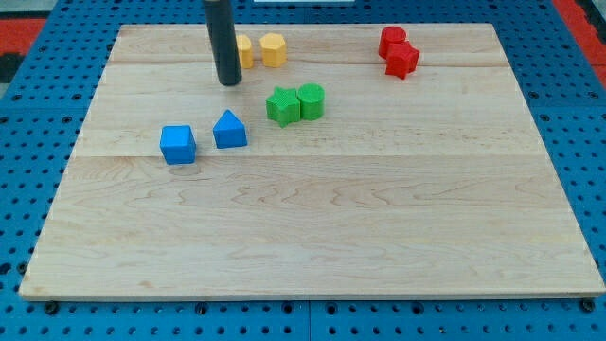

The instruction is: Move the green blocks below the red blocks

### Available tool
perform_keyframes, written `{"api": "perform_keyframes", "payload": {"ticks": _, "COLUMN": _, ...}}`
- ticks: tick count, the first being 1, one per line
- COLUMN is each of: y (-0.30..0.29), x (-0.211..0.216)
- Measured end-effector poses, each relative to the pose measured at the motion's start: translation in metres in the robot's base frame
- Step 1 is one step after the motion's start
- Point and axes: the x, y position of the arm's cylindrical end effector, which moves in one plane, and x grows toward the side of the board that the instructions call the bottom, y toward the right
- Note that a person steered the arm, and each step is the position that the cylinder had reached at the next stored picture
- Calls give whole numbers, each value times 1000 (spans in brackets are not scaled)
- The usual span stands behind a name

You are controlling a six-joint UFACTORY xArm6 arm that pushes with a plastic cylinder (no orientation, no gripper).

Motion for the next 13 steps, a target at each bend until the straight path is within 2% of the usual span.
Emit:
{"api": "perform_keyframes", "payload": {"ticks": 1, "y": 54, "x": 37}}
{"api": "perform_keyframes", "payload": {"ticks": 3, "y": 222, "x": 108}}
{"api": "perform_keyframes", "payload": {"ticks": 4, "y": 223, "x": 98}}
{"api": "perform_keyframes", "payload": {"ticks": 5, "y": 131, "x": 74}}
{"api": "perform_keyframes", "payload": {"ticks": 6, "y": 84, "x": 34}}
{"api": "perform_keyframes", "payload": {"ticks": 7, "y": 135, "x": 9}}
{"api": "perform_keyframes", "payload": {"ticks": 8, "y": 217, "x": 35}}
{"api": "perform_keyframes", "payload": {"ticks": 9, "y": 249, "x": 57}}
{"api": "perform_keyframes", "payload": {"ticks": 10, "y": 235, "x": 55}}
{"api": "perform_keyframes", "payload": {"ticks": 11, "y": 285, "x": 35}}
{"api": "perform_keyframes", "payload": {"ticks": 12, "y": 385, "x": 50}}
{"api": "perform_keyframes", "payload": {"ticks": 13, "y": 430, "x": 76}}
